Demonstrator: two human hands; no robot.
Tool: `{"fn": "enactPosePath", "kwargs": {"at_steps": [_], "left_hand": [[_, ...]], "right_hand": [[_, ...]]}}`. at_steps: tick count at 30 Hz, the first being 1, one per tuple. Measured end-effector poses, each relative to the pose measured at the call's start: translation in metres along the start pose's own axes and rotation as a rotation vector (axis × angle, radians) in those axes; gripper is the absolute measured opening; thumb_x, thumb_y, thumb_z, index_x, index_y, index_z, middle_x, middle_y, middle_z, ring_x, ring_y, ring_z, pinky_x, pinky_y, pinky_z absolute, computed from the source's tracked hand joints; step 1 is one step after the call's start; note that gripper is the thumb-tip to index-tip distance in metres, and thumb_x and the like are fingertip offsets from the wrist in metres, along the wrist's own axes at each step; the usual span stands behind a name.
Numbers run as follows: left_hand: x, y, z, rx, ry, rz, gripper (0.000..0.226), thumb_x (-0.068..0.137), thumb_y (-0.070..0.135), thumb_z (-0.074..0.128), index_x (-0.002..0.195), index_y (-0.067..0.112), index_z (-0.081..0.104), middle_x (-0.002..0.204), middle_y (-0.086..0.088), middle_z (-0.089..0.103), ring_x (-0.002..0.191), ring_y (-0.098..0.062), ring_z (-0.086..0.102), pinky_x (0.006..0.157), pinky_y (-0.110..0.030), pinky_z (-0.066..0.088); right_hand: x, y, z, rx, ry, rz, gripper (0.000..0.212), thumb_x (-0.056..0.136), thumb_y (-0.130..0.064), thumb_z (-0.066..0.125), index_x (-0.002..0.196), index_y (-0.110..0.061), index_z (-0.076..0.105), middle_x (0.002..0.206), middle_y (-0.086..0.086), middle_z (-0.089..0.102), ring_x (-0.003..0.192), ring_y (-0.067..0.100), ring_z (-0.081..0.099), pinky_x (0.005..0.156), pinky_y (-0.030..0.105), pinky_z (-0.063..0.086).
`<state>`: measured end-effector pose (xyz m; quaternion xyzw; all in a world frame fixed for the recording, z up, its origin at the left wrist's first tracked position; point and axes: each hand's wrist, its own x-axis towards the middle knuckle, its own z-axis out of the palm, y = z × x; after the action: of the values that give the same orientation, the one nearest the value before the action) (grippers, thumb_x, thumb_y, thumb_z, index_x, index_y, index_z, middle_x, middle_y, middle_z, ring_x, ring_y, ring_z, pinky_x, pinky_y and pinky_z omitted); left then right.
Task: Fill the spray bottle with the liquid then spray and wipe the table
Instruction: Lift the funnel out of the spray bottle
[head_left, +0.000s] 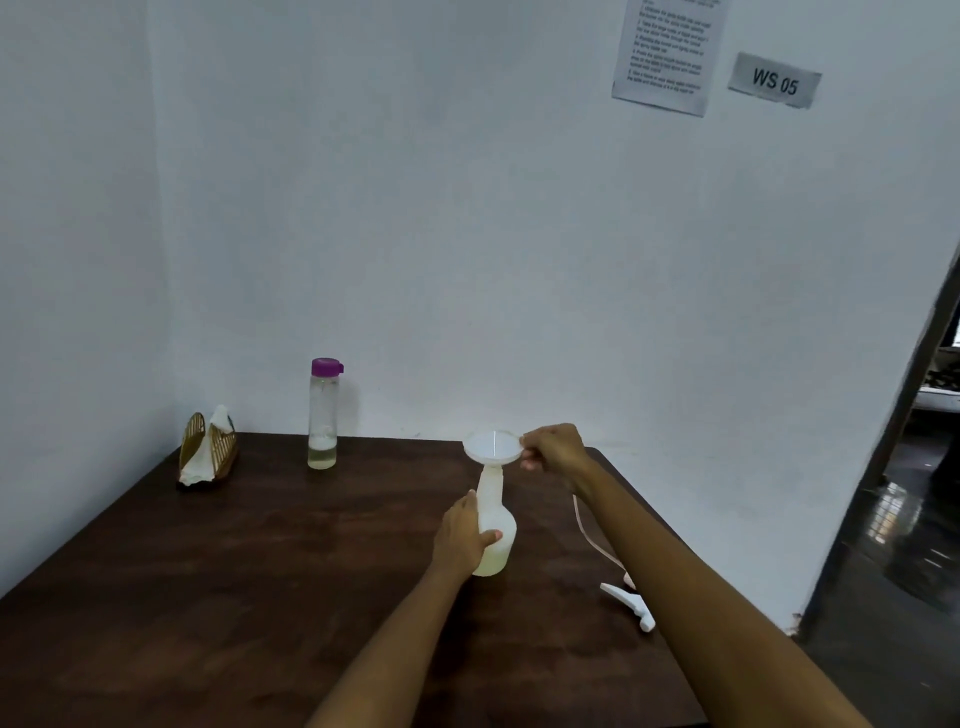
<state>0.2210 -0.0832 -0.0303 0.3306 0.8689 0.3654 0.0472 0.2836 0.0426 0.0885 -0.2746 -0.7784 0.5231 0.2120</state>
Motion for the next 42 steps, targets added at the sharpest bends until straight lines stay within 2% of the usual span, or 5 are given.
{"fn": "enactPosePath", "kwargs": {"at_steps": [4, 10, 22, 32, 42], "left_hand": [[0.008, 0.001, -0.006, 0.046, 0.009, -0.038, 0.062, 0.081, 0.038, 0.07, 0.133, 0.012, 0.048, 0.131, -0.006, 0.056, 0.121, -0.021, 0.054, 0.098, -0.032, 0.047], [0.016, 0.001, -0.009, 0.099, -0.006, -0.052, 0.066, 0.077, 0.038, 0.075, 0.132, 0.011, 0.052, 0.129, -0.008, 0.06, 0.119, -0.023, 0.056, 0.097, -0.033, 0.047], [0.014, 0.002, -0.014, 0.091, -0.016, -0.096, 0.074, 0.076, 0.038, 0.076, 0.137, 0.009, 0.047, 0.134, -0.009, 0.055, 0.124, -0.025, 0.053, 0.101, -0.034, 0.045], [0.015, 0.006, -0.015, 0.109, -0.035, -0.117, 0.073, 0.077, 0.038, 0.075, 0.138, 0.008, 0.046, 0.134, -0.01, 0.055, 0.124, -0.025, 0.052, 0.1, -0.033, 0.045], [0.014, 0.009, -0.018, 0.145, -0.051, -0.114, 0.074, 0.078, 0.038, 0.075, 0.138, 0.007, 0.045, 0.135, -0.01, 0.054, 0.125, -0.025, 0.052, 0.1, -0.032, 0.044]], "right_hand": [[0.004, -0.008, -0.001, -0.095, -0.014, 0.05, 0.022, 0.081, 0.006, 0.057, 0.059, 0.001, 0.057, 0.057, 0.013, 0.058, 0.035, 0.015, 0.055, 0.041, 0.02, 0.049], [0.006, -0.023, 0.001, -0.12, -0.008, 0.035, 0.024, 0.078, 0.008, 0.056, 0.055, 0.0, 0.053, 0.056, 0.014, 0.055, 0.036, 0.017, 0.057, 0.041, 0.02, 0.051], [0.0, -0.027, 0.004, -0.094, 0.037, 0.029, 0.028, 0.078, 0.009, 0.054, 0.054, -0.003, 0.051, 0.047, 0.01, 0.053, 0.026, 0.01, 0.053, 0.034, 0.016, 0.044], [-0.004, -0.028, 0.001, -0.116, 0.019, 0.026, 0.026, 0.076, 0.01, 0.056, 0.053, -0.002, 0.052, 0.047, 0.009, 0.054, 0.034, 0.014, 0.055, 0.044, 0.019, 0.048], [-0.005, -0.027, -0.003, -0.127, 0.032, 0.004, 0.025, 0.076, 0.008, 0.055, 0.053, -0.003, 0.053, 0.039, 0.004, 0.054, 0.029, 0.01, 0.054, 0.041, 0.016, 0.047]]}}
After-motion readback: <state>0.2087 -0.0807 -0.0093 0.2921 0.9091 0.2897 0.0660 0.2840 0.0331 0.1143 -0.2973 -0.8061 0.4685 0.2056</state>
